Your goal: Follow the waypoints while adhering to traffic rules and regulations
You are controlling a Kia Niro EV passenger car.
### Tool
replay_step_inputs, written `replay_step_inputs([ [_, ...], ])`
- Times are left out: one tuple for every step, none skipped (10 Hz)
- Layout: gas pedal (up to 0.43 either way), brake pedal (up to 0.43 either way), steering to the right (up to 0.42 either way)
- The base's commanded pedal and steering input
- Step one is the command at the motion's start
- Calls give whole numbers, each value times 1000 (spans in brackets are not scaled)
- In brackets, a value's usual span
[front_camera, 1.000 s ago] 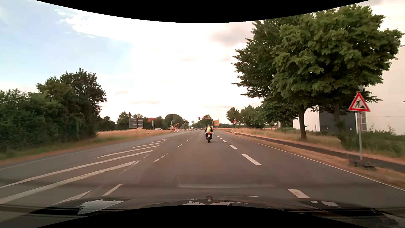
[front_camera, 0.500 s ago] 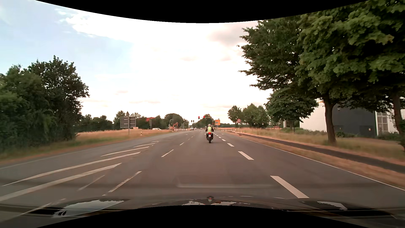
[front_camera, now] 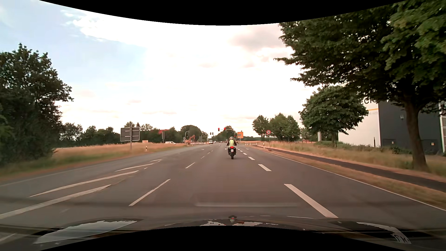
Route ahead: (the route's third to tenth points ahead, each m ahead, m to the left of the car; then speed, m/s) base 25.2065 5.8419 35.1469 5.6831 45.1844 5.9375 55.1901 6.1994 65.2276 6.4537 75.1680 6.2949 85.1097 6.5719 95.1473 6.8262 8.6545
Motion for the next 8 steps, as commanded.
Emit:
replay_step_inputs([
  [67,0,-3],
  [67,0,-3],
  [67,0,-3],
  [67,0,-3],
  [67,0,-3],
  [79,0,-3],
  [79,0,-3],
  [79,0,-3],
])
